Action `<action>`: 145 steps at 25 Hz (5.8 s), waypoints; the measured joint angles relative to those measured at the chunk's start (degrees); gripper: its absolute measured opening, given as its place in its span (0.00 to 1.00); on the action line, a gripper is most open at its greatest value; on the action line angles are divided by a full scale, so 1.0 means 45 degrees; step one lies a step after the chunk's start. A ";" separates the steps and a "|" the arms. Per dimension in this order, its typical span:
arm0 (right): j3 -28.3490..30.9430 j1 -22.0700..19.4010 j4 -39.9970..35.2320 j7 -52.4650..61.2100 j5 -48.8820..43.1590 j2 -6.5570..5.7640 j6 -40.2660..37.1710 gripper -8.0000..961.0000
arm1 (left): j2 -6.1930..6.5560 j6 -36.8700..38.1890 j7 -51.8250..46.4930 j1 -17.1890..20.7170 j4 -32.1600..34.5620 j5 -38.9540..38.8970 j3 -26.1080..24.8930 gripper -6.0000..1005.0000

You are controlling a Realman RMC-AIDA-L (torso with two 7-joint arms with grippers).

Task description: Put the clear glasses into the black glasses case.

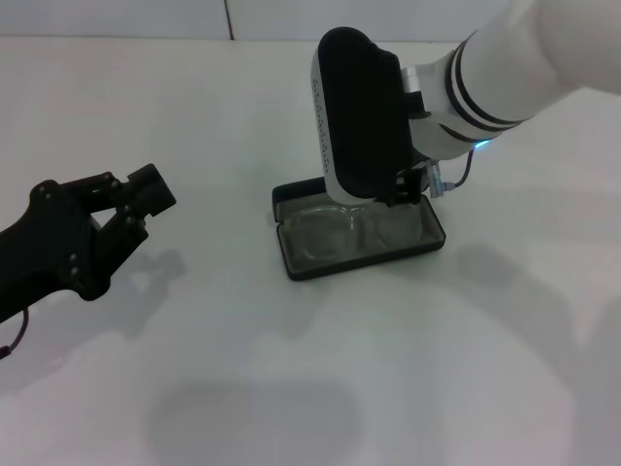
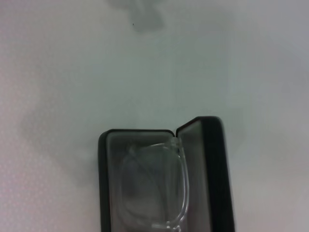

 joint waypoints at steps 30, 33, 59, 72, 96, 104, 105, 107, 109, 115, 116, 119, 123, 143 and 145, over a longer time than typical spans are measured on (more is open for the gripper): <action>0.0058 -0.2220 -0.3649 -0.0032 0.0111 0.0000 -0.0594 0.47 | 0.0023 0.0013 0.0000 0.0001 0.0099 -0.0136 -0.0081 0.14; 0.0250 -0.2780 -0.4118 -0.0014 0.0515 0.0001 -0.0171 0.47 | 0.0039 0.0012 0.0000 -0.0055 0.0099 -0.0307 -0.0095 0.14; 1.2234 -0.8202 0.8919 -1.3259 1.8514 -0.0230 -0.7601 0.47 | -0.0042 -0.2301 -0.0772 -0.4816 -0.1855 0.0813 -0.0641 0.14; 1.2663 -0.8712 1.1220 -1.5740 1.7938 -0.0306 -0.8095 0.47 | -0.0203 -0.5951 -0.0094 -0.6536 -0.4116 0.0081 0.1920 0.14; 1.2407 -0.8468 1.1263 -1.5071 1.7809 -0.0204 -0.8225 0.47 | -0.0292 -1.0017 0.0964 -0.6594 -0.5254 -0.4872 0.7994 0.14; 1.2364 -0.8390 1.1382 -1.4996 1.7812 -0.0194 -0.8229 0.47 | -0.0293 -0.9956 0.0880 -0.5972 -0.5385 -0.4989 0.8402 0.14; 1.2365 -0.8391 1.1385 -1.4991 1.7812 -0.0194 -0.8222 0.47 | -0.0292 -0.9916 0.0876 -0.5855 -0.5385 -0.5005 0.8441 0.14; 1.2368 -0.8391 1.1395 -1.4984 1.7812 -0.0194 -0.8196 0.47 | -0.0292 -0.9871 0.0868 -0.5613 -0.5392 -0.4989 0.8518 0.14; 1.2364 -0.8392 1.1399 -1.4975 1.7812 -0.0194 -0.8180 0.47 | -0.0289 -0.9836 0.0864 -0.5357 -0.5383 -0.5202 0.8789 0.14; 1.2346 -0.8400 1.1393 -1.4950 1.7786 -0.0196 -0.8234 0.47 | -0.0183 -0.8093 0.0930 -0.4488 -0.4294 -0.6515 0.9440 0.14; 1.2323 -0.8391 1.1364 -1.4949 1.7748 -0.0196 -0.8240 0.47 | -0.0136 -0.7435 0.0932 -0.4209 -0.3777 -0.6557 0.9415 0.14; 1.2276 -0.8380 1.1294 -1.4946 1.7714 -0.0196 -0.8258 0.47 | -0.0030 -0.5810 0.1078 -0.3510 -0.2484 -0.6501 0.9228 0.14; 1.2266 -0.8378 1.1265 -1.4945 1.7704 -0.0250 -0.8193 0.47 | 0.0153 -0.4752 0.1404 -0.2772 -0.1140 -0.6010 0.9154 0.16; 1.0987 -0.7557 0.6435 -1.2688 1.4562 -0.0103 -0.6843 0.55 | 0.1278 -0.2296 -0.0233 -0.0950 0.0949 -0.1542 0.7144 0.73; 1.0773 -0.7473 0.6249 -1.2682 1.4546 -0.0128 -0.6560 0.60 | 0.1279 -0.2044 -0.0300 -0.0891 0.0933 -0.1236 0.6957 0.80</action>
